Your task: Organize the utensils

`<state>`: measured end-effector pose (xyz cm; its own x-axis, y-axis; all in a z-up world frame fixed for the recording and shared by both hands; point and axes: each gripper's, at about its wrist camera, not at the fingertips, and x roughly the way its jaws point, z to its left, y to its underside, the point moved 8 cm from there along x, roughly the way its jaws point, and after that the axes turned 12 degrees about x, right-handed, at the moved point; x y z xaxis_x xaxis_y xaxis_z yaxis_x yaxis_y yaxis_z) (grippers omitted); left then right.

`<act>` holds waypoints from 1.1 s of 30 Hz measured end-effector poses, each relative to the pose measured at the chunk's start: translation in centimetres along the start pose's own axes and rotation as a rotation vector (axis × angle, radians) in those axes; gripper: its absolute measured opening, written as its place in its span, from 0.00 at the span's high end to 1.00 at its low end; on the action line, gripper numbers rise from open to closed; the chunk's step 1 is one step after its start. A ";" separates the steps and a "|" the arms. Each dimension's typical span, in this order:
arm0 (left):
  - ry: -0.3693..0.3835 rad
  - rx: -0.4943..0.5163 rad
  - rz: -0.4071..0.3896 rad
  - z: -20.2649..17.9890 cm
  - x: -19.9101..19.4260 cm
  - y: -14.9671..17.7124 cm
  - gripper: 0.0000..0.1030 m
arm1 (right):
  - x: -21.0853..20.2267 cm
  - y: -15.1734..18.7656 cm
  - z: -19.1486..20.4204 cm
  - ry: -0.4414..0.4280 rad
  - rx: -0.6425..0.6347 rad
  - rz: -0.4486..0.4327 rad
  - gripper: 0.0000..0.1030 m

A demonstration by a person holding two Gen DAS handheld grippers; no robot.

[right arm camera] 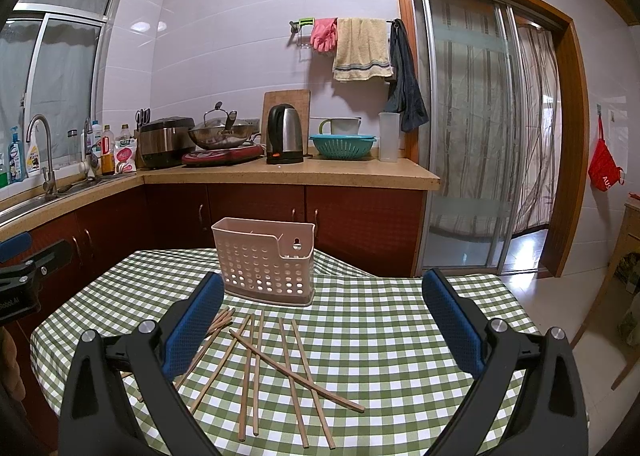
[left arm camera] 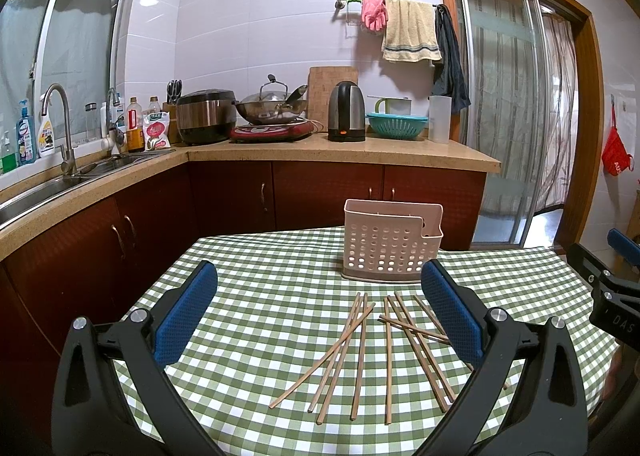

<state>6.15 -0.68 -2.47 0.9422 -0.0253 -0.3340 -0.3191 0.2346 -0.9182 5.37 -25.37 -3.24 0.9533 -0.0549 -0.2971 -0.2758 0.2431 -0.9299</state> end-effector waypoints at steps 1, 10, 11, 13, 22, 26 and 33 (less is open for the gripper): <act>0.000 0.001 0.000 0.0 0.0 0.1 0.04 | 0.1 0.1 0.0 0.000 0.000 0.000 0.06; -0.002 0.005 0.009 -0.1 0.4 0.8 0.04 | 0.6 0.7 0.0 0.000 -0.002 0.013 0.06; -0.002 0.009 0.015 0.0 0.6 1.1 0.04 | 0.8 1.0 -0.1 0.001 -0.003 0.018 0.06; -0.003 0.017 0.030 0.0 1.2 1.5 0.04 | 1.3 1.5 -0.2 0.003 -0.003 0.031 0.06; -0.003 0.073 0.133 0.5 4.6 5.7 0.04 | 4.5 5.0 -1.4 -0.006 0.007 0.138 0.06; 0.006 0.103 0.207 1.0 6.4 8.7 0.04 | 6.1 6.8 -1.8 -0.010 0.011 0.204 0.06; 0.013 0.148 0.302 1.9 9.0 13.1 0.04 | 8.6 9.9 -1.9 -0.015 0.003 0.291 0.06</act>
<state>10.59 3.98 -17.14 0.8055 0.0551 -0.5900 -0.5649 0.3718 -0.7366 10.63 -25.31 -15.48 0.8356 0.0323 -0.5484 -0.5380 0.2497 -0.8051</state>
